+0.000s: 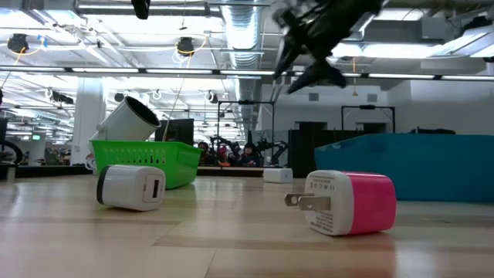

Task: Pick & Place Office items
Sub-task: Put the blue charger adapter into the blue bin

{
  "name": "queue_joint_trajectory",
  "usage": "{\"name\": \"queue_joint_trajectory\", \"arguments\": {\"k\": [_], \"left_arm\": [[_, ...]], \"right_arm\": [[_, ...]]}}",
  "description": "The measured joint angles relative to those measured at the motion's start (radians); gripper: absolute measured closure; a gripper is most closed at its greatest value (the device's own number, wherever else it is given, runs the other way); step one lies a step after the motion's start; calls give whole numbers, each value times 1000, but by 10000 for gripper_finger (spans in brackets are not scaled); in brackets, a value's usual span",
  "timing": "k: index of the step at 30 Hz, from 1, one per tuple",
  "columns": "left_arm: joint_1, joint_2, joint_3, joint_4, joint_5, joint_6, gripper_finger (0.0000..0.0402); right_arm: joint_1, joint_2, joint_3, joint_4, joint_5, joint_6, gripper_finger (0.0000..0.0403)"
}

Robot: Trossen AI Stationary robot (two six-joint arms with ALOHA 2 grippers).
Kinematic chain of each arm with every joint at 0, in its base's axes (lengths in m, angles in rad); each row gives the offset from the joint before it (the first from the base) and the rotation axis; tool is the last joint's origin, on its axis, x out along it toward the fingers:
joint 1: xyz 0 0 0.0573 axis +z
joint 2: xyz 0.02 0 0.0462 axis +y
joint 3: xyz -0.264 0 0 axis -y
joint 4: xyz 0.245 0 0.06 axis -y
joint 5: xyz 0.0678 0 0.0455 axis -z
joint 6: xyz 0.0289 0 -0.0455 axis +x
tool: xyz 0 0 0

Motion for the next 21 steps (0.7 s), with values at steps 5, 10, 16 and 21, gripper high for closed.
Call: {"name": "queue_joint_trajectory", "arguments": {"k": [5,10,16,21], "left_arm": [[0,-49,0,2,-14,24,215],[0,-130,6,-285,-151,-17,215],[16,-48,63,-628,-222,-15,213],[101,127,218,-871,-205,218,194]], "right_arm": [[-39,202,216,-64,-60,-155,228],[-41,289,370,-197,-67,-254,229],[-34,212,383,-250,-62,-273,229],[-36,123,384,-303,-52,-279,225]]}}
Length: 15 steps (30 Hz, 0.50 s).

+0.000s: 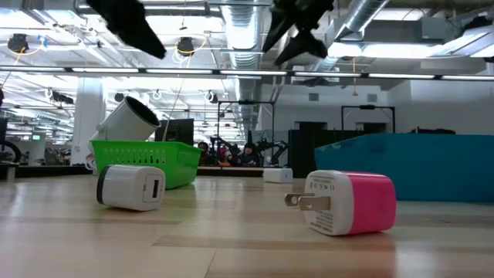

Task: Pick & Place Office items
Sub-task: Put the blue charger adapter into the blue bin

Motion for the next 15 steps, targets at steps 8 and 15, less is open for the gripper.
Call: {"name": "queue_joint_trajectory", "arguments": {"k": [8,15], "left_arm": [[264,234,130,-115,263,478,167],[454,421,153,-301,430,790,167]], "right_arm": [[3,-115,0,-62,59,22,212],[34,-206,0,-75,81,71,204]]}}
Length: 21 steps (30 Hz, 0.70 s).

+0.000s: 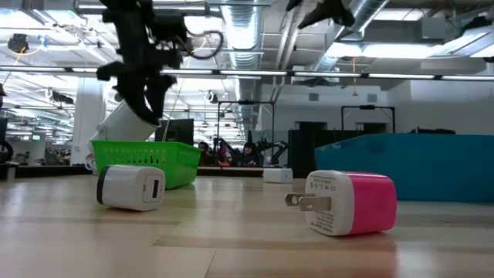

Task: Pick & Place Office items
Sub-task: Put the blue charger adapter into the blue bin

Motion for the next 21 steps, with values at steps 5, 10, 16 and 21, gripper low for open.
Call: {"name": "queue_joint_trajectory", "arguments": {"k": [5,10,16,21], "left_arm": [[19,90,1,-10,14,154,167],[14,158,1,80,-4,209,167],[11,242,1,98,-3,251,167],[10,287,1,136,-3,253,167]], "right_arm": [[30,-53,0,-8,49,28,204],[58,-77,0,-38,94,47,203],[84,-82,-1,-53,112,65,203],[95,-81,-1,-55,126,69,203]]}}
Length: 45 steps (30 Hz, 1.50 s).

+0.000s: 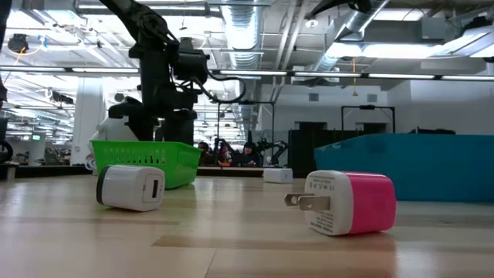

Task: Pick & Place Office items
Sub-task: Put the blue charger adapter into the blue bin

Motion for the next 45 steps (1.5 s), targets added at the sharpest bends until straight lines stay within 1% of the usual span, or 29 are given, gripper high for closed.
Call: {"name": "queue_joint_trajectory", "arguments": {"k": [16,19,21,23,26,31,33,37,39,42,45], "left_arm": [[10,105,-5,53,2,0,170],[14,123,-5,68,3,-2,184],[22,136,-5,69,3,-6,200],[33,146,-5,70,3,-26,225],[49,151,-4,64,3,-52,275],[78,125,5,66,5,-115,279],[86,101,24,65,20,-152,279],[90,27,76,110,116,-292,279],[82,-17,100,142,200,-404,279],[62,-80,112,259,363,-634,279],[21,-109,112,423,510,-907,279]], "right_arm": [[1,-1,0,0,3,0,203],[6,-7,0,2,4,1,203],[6,-14,0,-2,3,1,204],[6,-19,0,-4,4,4,204],[5,-28,0,-8,4,4,204],[5,-40,0,-40,10,4,204],[5,-44,0,-61,15,4,204],[5,-58,0,-119,18,-1,204],[6,-66,0,-179,24,-10,204],[20,-79,0,-274,53,-20,204],[41,-101,-1,-331,85,-22,204]]}}
